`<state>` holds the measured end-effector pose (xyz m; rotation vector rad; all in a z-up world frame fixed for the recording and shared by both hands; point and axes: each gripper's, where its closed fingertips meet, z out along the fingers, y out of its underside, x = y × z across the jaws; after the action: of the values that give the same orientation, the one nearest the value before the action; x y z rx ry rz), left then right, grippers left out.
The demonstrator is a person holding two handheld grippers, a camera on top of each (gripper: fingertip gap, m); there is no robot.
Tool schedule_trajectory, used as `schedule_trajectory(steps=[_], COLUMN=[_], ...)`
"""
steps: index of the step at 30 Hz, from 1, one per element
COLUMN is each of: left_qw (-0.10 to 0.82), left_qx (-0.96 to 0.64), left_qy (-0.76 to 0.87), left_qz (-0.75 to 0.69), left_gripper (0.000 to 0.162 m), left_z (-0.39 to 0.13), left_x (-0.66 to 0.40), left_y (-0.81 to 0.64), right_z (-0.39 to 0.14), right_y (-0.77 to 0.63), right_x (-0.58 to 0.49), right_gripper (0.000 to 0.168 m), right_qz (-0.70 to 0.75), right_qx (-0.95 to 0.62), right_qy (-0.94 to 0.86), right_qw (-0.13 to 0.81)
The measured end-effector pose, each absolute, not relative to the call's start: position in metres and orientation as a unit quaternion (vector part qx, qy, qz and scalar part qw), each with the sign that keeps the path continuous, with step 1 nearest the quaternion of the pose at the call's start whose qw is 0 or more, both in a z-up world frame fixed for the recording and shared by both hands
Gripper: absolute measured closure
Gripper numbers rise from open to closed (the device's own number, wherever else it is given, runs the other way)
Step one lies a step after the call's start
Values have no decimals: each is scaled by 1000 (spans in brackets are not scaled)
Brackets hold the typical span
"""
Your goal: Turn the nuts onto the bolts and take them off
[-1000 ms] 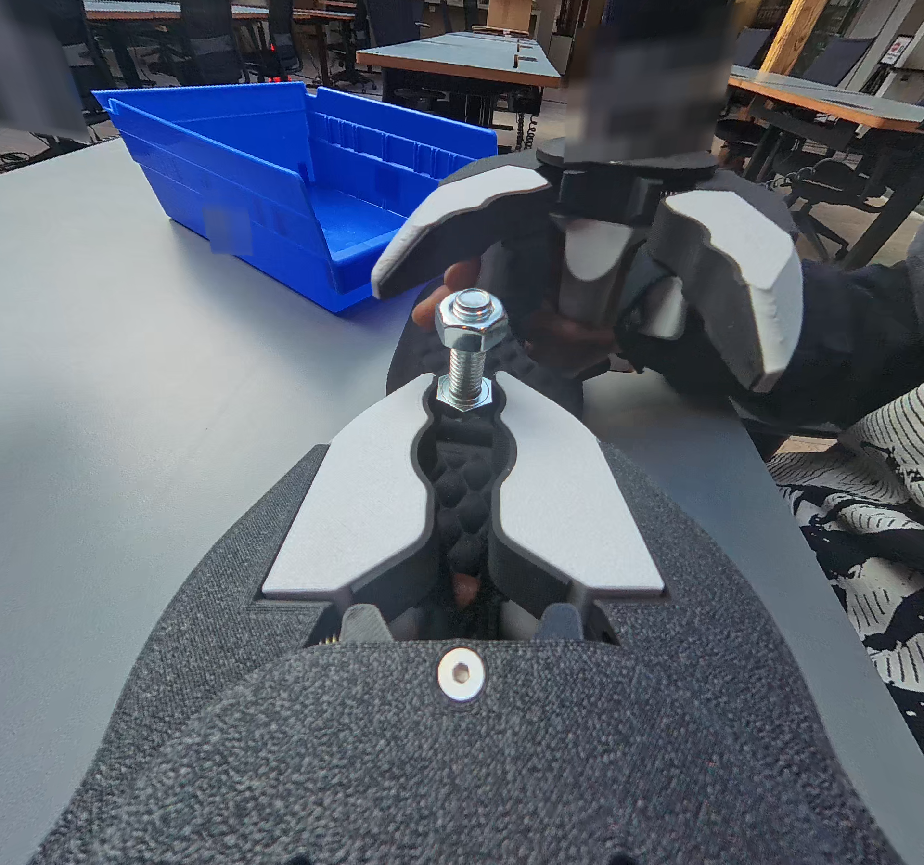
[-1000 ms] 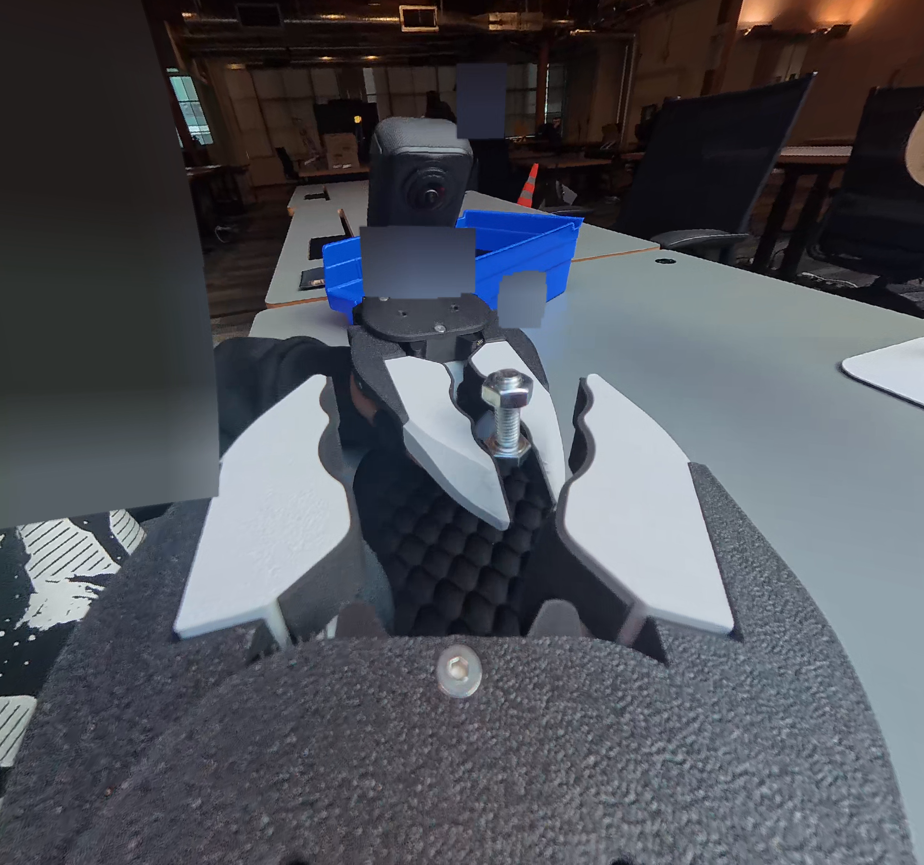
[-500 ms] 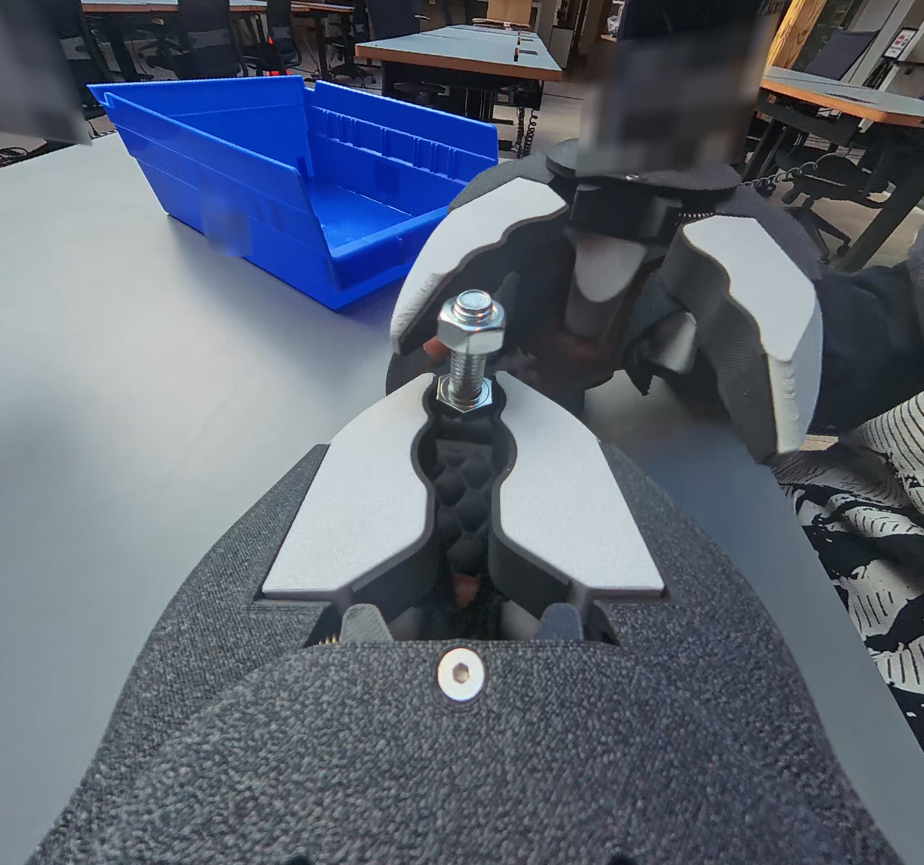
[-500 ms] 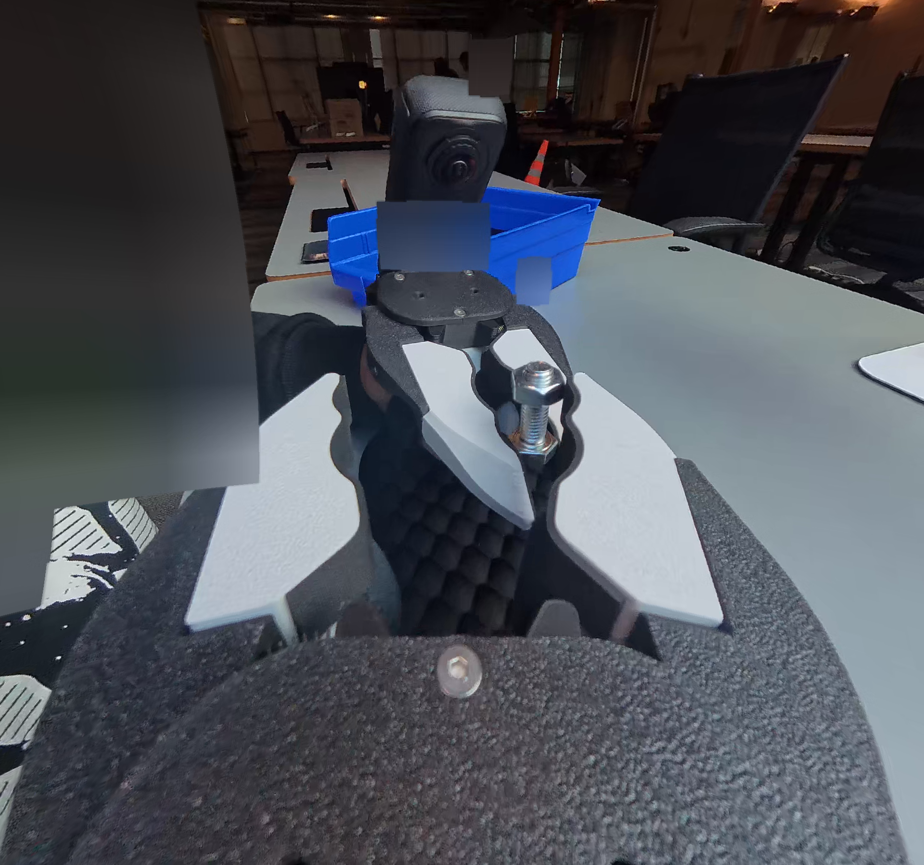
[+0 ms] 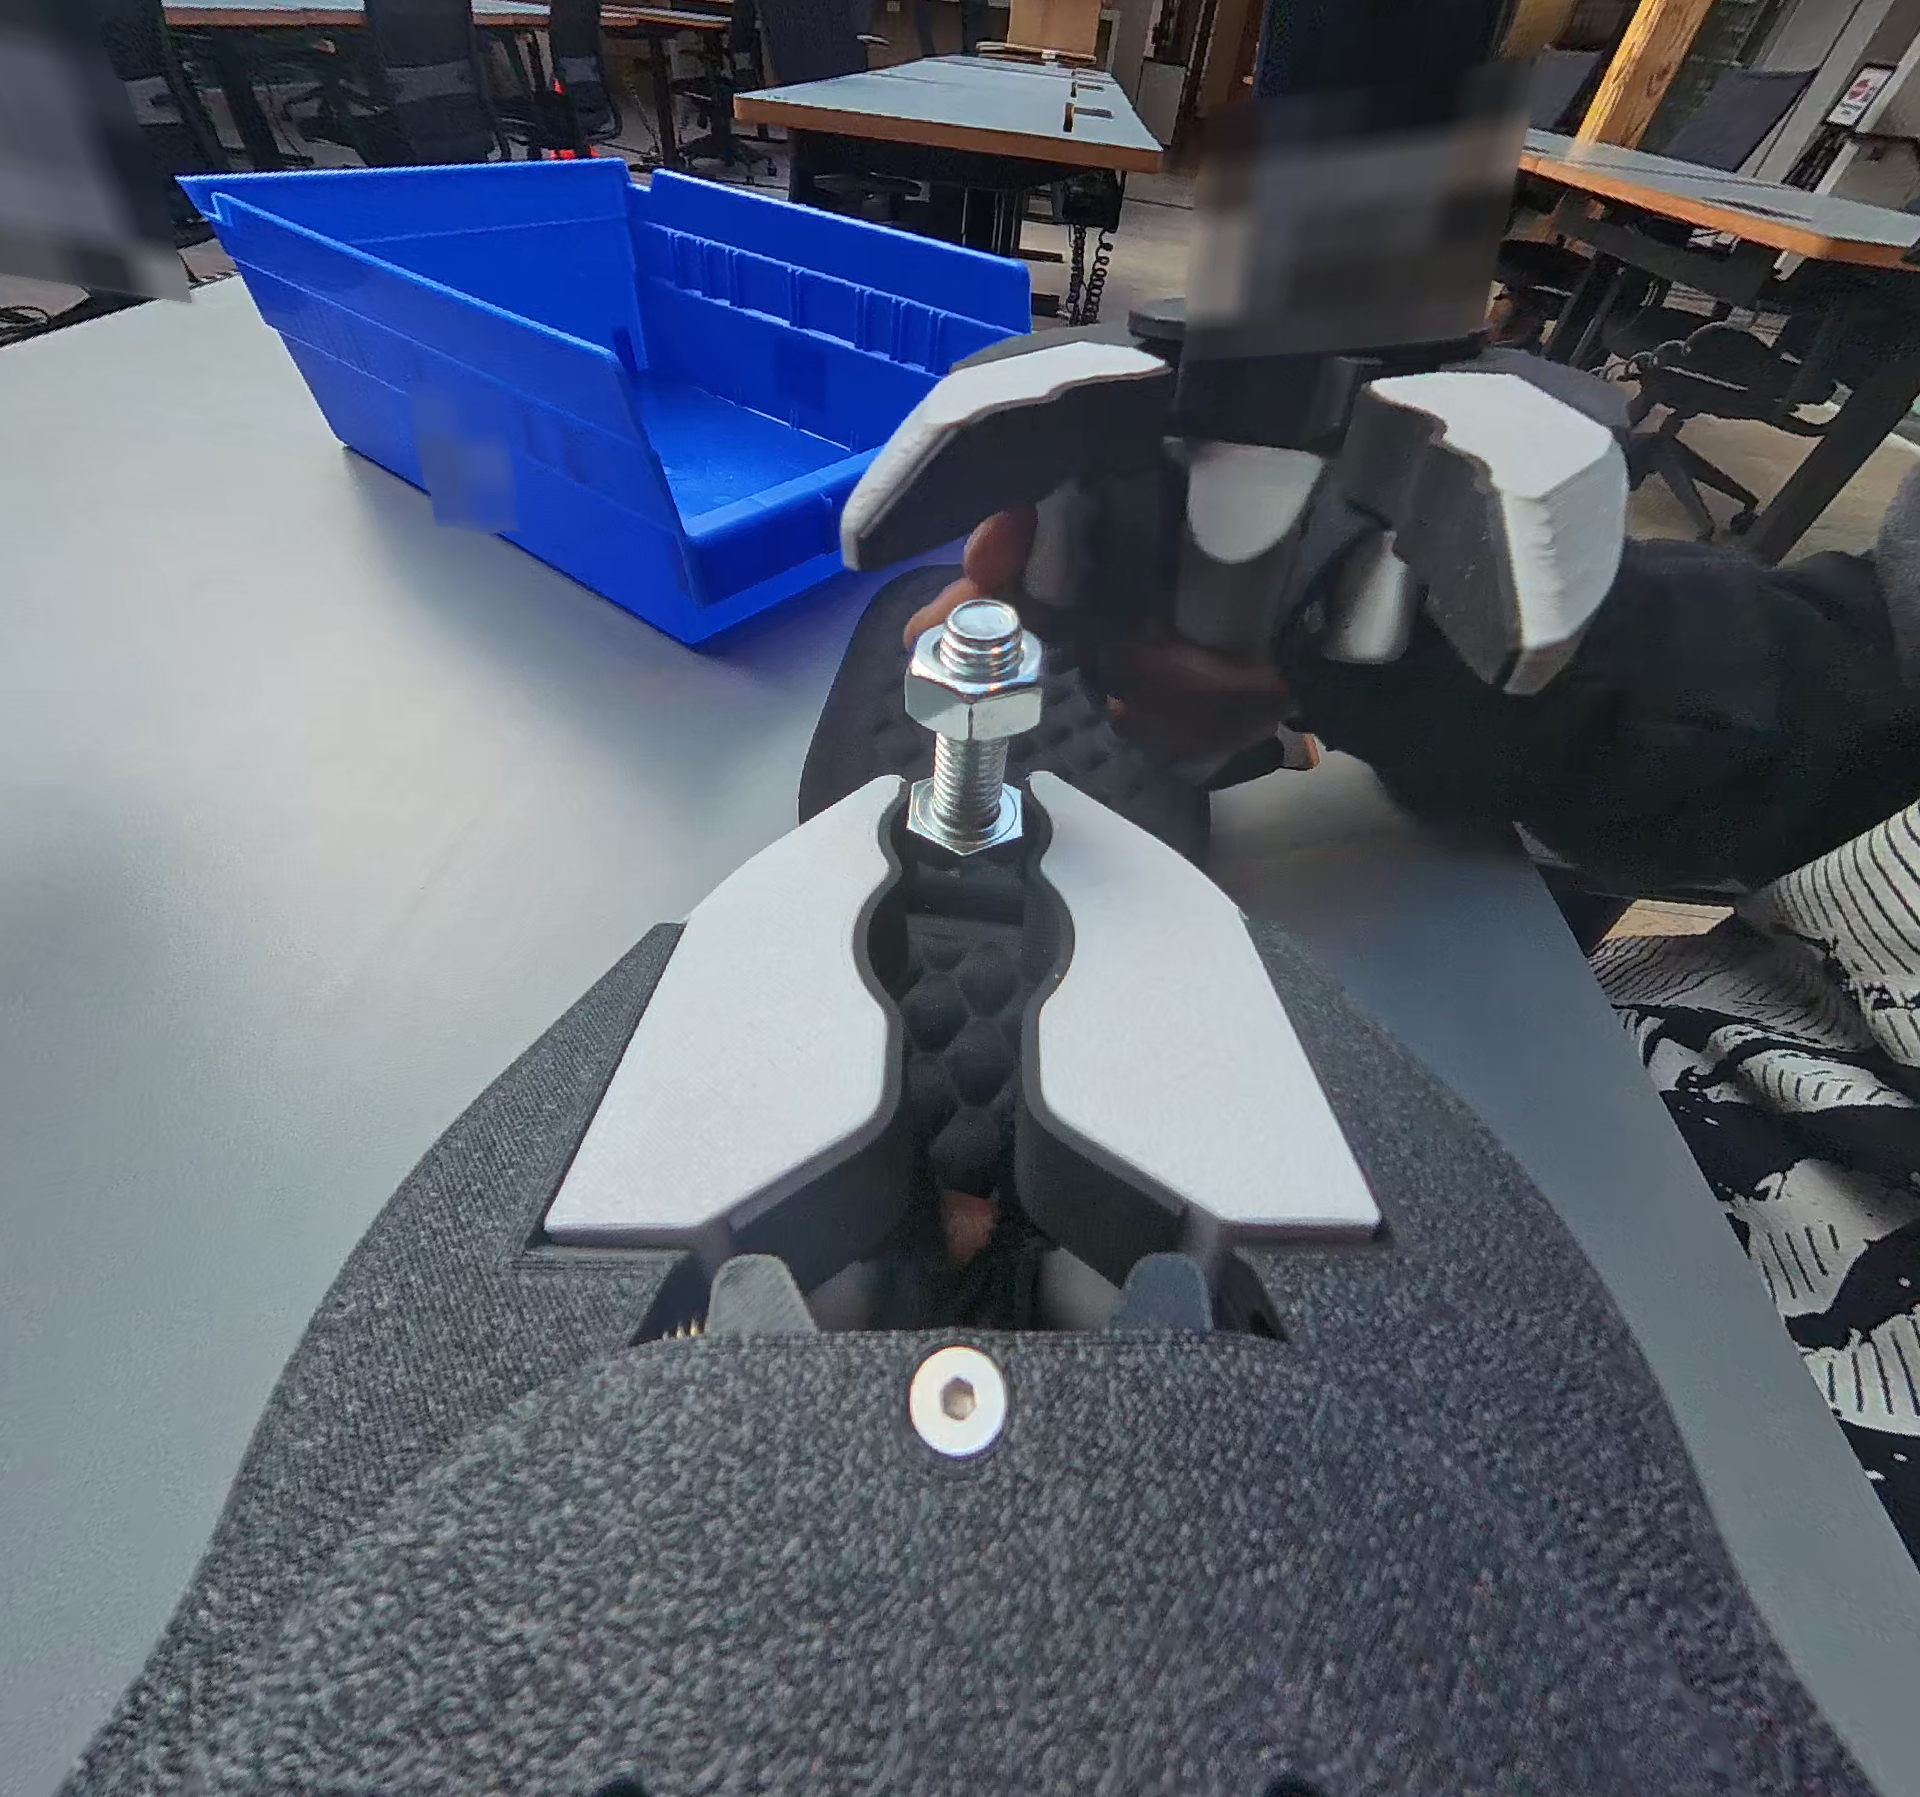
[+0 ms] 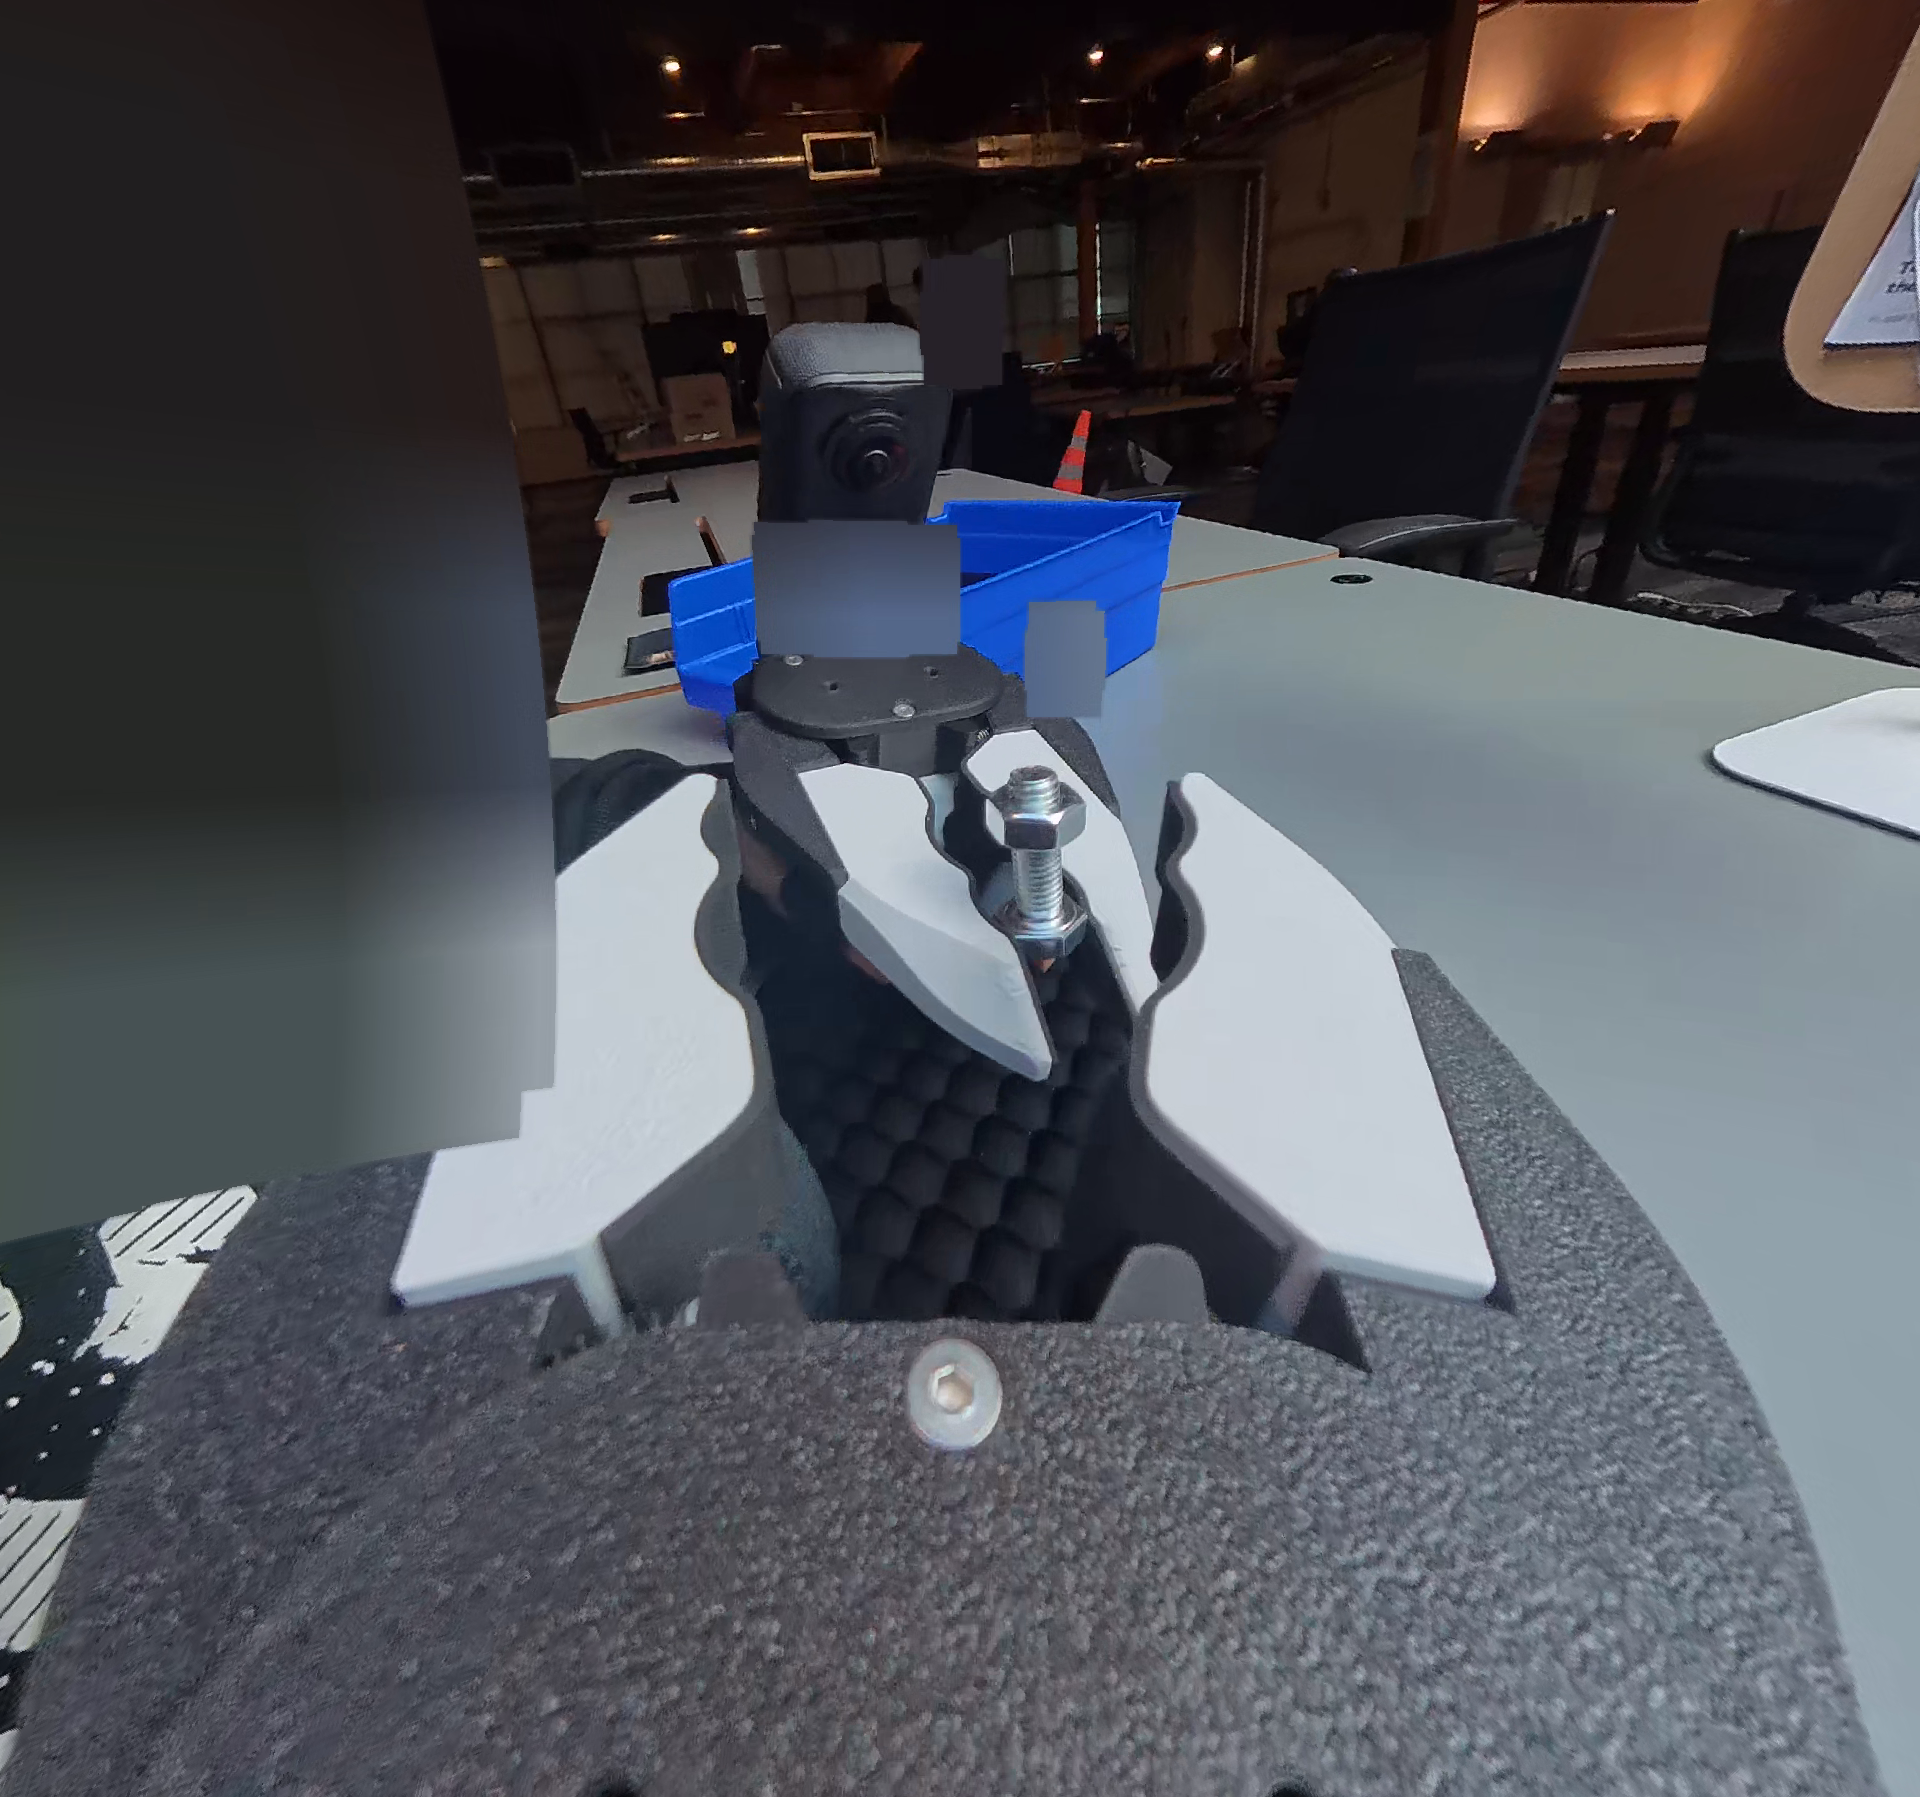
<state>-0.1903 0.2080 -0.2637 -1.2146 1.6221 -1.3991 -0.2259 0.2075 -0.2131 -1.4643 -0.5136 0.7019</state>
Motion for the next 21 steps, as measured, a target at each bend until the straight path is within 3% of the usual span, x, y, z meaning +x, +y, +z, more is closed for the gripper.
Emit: schedule_trajectory(steps=[8,21], left_qw=[330,333], left_qx=[-464,-465], left_qy=[624,623], left_qz=[-535,-534], left_gripper=[144,144], left_z=[-264,-264], left_x=[-190,-190], left_y=[207,208], right_z=[-221,-223], right_y=[230,217], right_x=[-264,-251], right_gripper=[78,90], right_qz=[336,307], right_qx=[-650,-657], right_qy=[-277,-273], right_qw=[623,632])
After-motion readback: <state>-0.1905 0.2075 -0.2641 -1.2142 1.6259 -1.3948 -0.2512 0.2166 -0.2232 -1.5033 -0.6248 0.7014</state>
